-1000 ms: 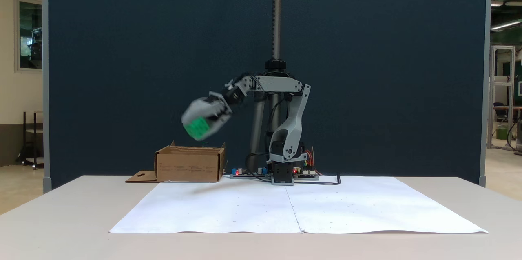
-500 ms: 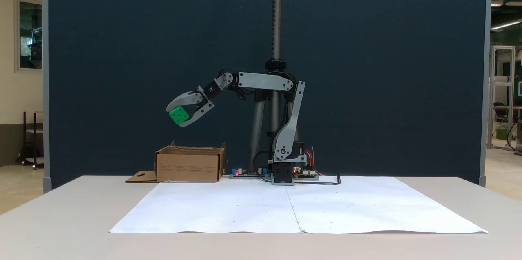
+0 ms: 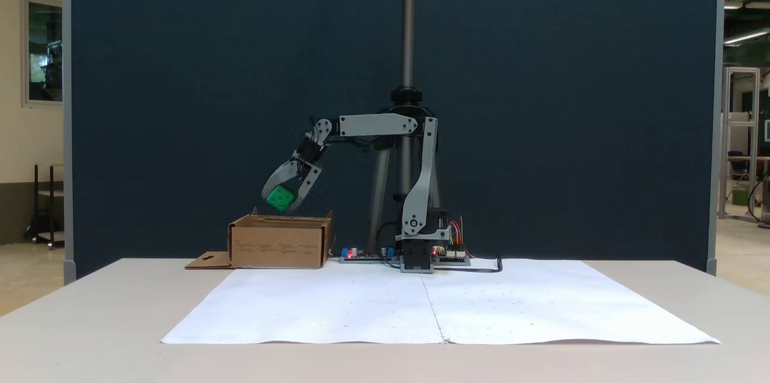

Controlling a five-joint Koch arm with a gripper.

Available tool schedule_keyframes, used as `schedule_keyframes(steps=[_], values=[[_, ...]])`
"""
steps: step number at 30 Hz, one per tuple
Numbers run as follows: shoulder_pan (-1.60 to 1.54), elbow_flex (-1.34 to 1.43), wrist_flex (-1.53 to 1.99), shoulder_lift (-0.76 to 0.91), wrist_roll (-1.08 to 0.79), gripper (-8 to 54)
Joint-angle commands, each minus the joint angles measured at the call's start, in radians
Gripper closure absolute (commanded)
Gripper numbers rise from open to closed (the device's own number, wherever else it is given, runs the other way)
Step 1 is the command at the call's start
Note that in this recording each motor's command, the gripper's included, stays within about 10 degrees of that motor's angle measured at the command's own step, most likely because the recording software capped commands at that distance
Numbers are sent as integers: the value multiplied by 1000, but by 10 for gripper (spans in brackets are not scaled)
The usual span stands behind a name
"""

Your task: Grasp a green dice and put it in the bin.

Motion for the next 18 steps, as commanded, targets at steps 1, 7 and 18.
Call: schedule_keyframes(steps=[1, 7, 18], values=[[21, -61, 0, 11, -107, 331], [29, -38, 15, -38, -112, 52], [-112, -41, 0, 66, 37, 46]])
